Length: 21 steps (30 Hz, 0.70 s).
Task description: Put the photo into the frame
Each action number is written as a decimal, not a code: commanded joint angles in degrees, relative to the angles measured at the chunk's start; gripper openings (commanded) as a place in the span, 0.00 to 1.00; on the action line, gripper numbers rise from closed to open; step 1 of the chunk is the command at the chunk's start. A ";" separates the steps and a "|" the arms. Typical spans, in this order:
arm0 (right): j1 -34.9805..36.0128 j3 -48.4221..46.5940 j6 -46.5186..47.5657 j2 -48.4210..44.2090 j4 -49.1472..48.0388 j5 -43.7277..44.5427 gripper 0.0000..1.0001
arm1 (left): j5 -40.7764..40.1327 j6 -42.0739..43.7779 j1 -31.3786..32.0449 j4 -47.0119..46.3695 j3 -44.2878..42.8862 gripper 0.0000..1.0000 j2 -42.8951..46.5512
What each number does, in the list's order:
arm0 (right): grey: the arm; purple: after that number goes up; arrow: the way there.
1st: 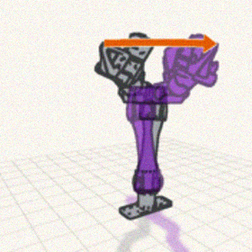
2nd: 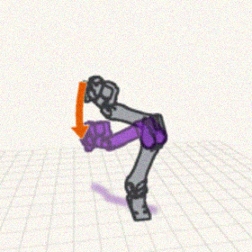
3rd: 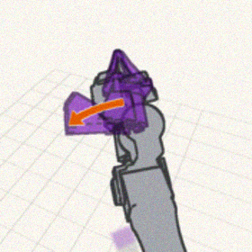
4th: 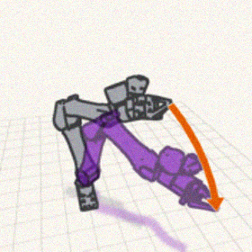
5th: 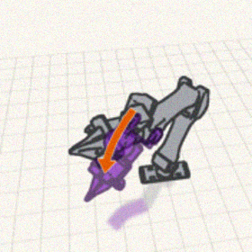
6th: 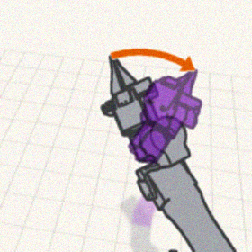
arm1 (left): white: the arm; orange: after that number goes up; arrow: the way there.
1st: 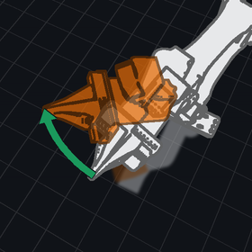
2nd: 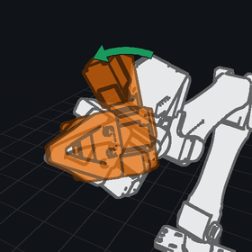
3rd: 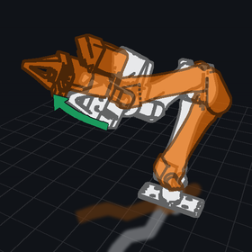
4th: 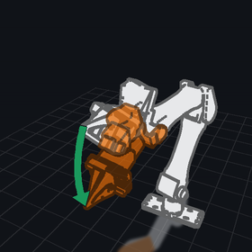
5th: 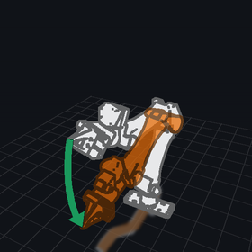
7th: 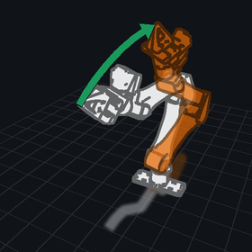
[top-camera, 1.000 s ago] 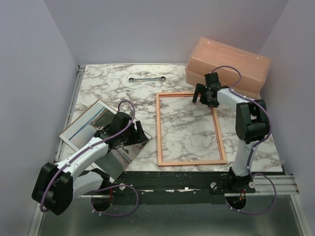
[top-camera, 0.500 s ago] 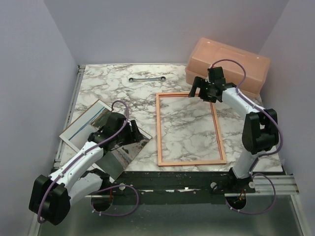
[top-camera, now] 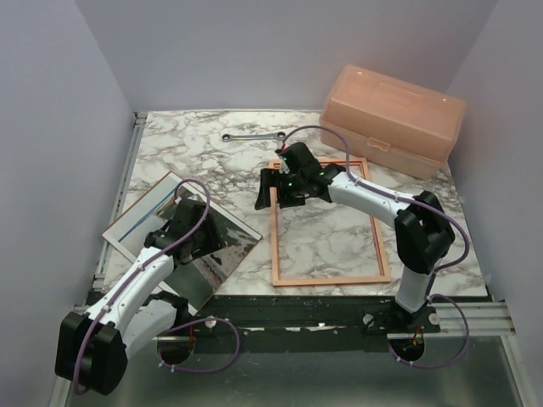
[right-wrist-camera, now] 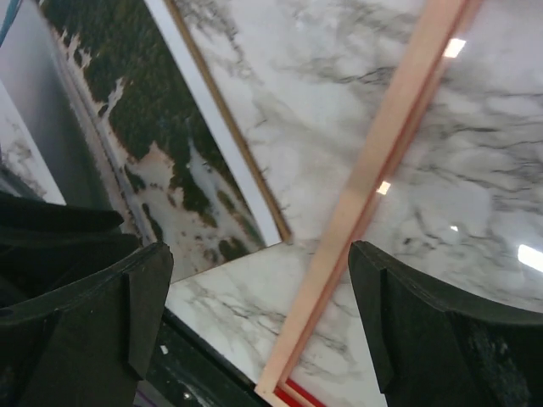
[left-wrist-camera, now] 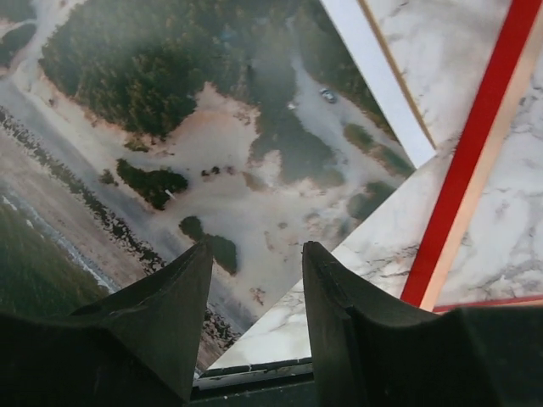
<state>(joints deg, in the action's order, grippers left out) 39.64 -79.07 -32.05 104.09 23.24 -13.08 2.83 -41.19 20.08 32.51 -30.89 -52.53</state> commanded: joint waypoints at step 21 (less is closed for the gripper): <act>9.64 -1.18 -7.41 10.43 -2.90 -0.08 0.75 | -1.13 -1.54 -2.41 0.87 1.28 0.45 -6.62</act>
<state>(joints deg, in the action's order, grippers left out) 48.80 -79.61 -38.44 112.55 22.00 -12.97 2.11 -42.72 18.00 33.19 -29.76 -58.96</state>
